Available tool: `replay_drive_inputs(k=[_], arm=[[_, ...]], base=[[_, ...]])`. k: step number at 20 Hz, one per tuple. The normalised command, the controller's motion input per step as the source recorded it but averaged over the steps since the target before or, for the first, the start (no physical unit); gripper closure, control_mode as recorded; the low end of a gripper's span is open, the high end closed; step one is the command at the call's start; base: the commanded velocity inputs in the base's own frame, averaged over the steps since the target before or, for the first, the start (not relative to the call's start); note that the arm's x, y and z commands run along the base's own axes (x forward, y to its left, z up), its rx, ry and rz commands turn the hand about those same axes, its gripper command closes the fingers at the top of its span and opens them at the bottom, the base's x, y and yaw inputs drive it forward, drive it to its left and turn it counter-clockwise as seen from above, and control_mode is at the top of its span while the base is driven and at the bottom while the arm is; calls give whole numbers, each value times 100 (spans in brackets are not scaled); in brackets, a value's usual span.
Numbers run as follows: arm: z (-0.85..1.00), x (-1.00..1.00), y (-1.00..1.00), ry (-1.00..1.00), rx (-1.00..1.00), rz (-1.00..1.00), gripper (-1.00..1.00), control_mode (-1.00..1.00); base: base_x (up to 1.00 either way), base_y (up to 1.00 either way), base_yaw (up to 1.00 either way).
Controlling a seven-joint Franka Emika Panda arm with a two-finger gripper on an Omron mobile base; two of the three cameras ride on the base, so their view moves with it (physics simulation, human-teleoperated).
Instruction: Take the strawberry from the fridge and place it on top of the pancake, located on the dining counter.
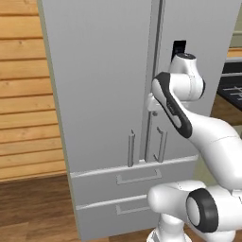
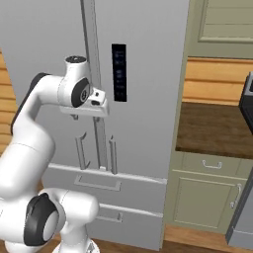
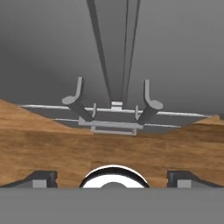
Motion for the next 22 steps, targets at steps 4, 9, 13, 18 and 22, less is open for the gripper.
replay_drive_inputs(k=[4,9,13,18,22], arm=[[-87,19,-19,-13,1,-7,-100,-100],[-65,70,-8,-15,0,0,-100,-100],[-44,62,-18,-13,0,0,-100,-100],[-36,40,-25,1,-1,0,-100,-100],[-17,24,-29,1,0,0,-100,-100]], base=[[0,0,0],[0,0,0],[0,0,0],[0,0,0],[0,0,0]])
